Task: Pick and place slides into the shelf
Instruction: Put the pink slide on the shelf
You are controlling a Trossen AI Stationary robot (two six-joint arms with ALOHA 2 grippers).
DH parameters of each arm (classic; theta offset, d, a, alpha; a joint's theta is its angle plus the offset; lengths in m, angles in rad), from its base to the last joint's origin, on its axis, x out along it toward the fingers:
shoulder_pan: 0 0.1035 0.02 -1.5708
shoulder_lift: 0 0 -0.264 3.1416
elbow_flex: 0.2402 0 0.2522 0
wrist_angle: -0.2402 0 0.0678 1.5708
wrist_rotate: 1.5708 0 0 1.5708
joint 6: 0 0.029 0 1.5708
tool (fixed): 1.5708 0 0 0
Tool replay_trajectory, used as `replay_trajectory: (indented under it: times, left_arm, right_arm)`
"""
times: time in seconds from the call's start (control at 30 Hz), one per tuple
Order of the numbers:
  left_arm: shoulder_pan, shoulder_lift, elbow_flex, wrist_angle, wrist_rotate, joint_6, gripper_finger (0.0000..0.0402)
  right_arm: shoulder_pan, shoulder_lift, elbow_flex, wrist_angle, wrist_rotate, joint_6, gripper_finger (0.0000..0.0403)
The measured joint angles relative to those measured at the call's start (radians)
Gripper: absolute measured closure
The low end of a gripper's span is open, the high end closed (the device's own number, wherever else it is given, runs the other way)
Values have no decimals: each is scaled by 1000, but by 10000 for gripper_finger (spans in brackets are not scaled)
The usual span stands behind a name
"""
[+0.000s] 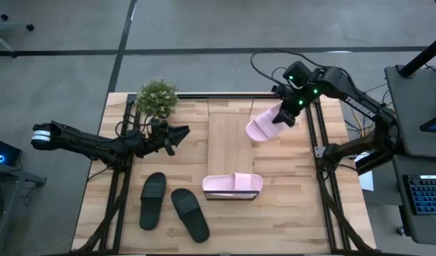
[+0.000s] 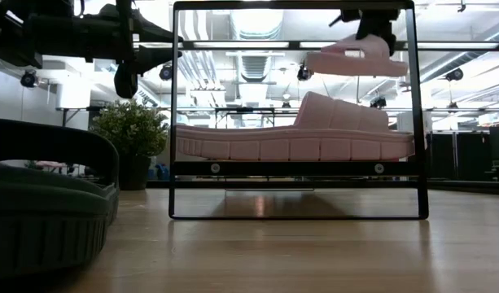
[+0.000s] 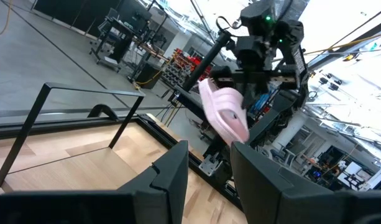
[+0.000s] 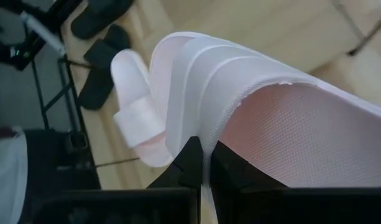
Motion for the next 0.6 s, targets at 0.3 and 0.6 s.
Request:
replay_trajectory:
  times: [0.3, 0.6]
  left_arm:
    - [0, 0, 0, 0, 9, -5, 294]
    - [0, 0, 8, -1, 220, -88, 294]
  right_arm:
    - [165, 35, 87, -46, 0, 58, 395]
    - [289, 133, 254, -85, -7, 44, 395]
